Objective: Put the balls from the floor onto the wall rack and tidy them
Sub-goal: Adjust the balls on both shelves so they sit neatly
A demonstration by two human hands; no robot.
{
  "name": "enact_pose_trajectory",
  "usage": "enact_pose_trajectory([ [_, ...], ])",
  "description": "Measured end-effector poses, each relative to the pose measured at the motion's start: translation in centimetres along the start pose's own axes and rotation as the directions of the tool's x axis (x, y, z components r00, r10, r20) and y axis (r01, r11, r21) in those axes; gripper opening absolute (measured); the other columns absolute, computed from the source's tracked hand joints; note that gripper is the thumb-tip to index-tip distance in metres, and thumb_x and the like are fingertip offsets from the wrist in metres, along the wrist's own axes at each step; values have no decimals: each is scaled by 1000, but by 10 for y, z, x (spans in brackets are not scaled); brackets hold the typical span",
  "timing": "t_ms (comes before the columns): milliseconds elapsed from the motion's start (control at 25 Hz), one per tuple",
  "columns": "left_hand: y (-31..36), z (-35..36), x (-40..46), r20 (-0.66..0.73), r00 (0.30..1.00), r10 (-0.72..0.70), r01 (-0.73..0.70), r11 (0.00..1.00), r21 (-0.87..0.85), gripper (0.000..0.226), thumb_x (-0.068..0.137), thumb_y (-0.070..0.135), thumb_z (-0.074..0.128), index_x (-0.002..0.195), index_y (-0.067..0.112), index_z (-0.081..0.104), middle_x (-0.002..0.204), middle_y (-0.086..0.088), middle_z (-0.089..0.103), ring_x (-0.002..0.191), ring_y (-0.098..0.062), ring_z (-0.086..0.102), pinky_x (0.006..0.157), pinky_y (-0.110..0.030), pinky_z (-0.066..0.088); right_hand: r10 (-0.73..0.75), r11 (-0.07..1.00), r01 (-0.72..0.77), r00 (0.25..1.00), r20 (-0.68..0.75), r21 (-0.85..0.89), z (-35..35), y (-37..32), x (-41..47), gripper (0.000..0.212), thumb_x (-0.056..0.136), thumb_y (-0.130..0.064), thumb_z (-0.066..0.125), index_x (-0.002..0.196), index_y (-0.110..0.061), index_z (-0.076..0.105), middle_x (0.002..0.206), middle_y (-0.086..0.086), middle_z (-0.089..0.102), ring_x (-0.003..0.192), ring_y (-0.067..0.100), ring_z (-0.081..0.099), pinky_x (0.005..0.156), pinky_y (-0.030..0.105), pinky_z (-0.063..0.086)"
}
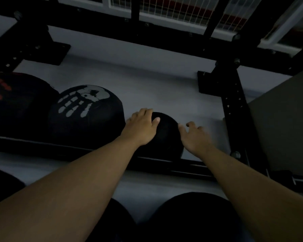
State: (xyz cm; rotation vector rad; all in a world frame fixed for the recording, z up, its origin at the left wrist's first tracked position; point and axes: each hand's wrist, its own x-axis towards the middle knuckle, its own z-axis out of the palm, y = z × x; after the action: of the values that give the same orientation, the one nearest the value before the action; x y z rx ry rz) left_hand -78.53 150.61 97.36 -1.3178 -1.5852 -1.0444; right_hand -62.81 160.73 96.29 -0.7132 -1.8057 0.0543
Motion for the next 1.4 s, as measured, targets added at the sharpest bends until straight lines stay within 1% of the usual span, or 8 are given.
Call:
enact_pose_trajectory([
  [160,3,23,17,-55,995,-78,75,996,-53,65,110,56,24,166,22,29,177,-4,22,163,-28,18,131,-52,16,64,953,-107,986,156,283,21,1,26,82,104,-67,19,167,-15,14,170,20,27,154,40,32,126,51,28],
  [280,-1,32,22,-130,988,-85,68,989,-134,61,108,57,30,159,25,42,169,-3,39,156,-27,34,127,-49,27,84,886,-165,976,200,433,45,6,38,86,102,-71,16,168,-17,5,173,18,22,158,39,25,129,53,22],
  [440,-3,46,23,-264,958,-112,94,993,-77,52,108,53,31,147,27,54,155,-3,54,141,-29,47,115,-47,34,41,863,-106,989,141,493,58,5,58,90,100,-73,15,168,-13,10,172,20,23,156,39,28,129,54,23],
  [640,16,58,20,-333,909,-249,227,968,-105,54,110,47,28,151,20,49,157,-8,51,144,-33,43,119,-50,30,-74,832,-40,980,184,553,58,8,87,84,106,-62,20,164,-1,24,169,21,32,153,35,38,129,45,27],
  [800,24,66,9,-403,885,-232,230,972,-55,53,111,44,29,151,17,50,157,-8,51,143,-33,43,117,-49,29,-98,810,-38,975,199,586,58,17,92,78,108,-59,23,163,-3,27,169,19,34,152,34,39,129,42,28],
  [1040,20,61,8,-304,943,-137,131,991,-40,58,113,42,21,162,16,37,173,-7,32,161,-30,23,131,-50,14,-240,797,231,969,-59,558,58,18,79,56,113,-40,19,159,-19,41,165,9,42,145,20,43,120,28,31],
  [1200,7,46,5,-159,986,-55,56,998,5,61,114,43,17,169,16,19,179,-7,14,165,-26,9,133,-48,6,-291,864,254,957,18,435,53,16,76,60,111,-49,16,165,-27,29,173,9,26,158,25,27,132,40,16],
  [1400,-8,23,1,-64,997,50,-41,989,140,58,115,41,22,167,15,26,176,-7,26,162,-26,22,132,-47,15,-270,912,249,963,22,325,45,-4,61,61,108,-55,25,164,-31,29,171,15,25,156,36,28,129,44,21],
])
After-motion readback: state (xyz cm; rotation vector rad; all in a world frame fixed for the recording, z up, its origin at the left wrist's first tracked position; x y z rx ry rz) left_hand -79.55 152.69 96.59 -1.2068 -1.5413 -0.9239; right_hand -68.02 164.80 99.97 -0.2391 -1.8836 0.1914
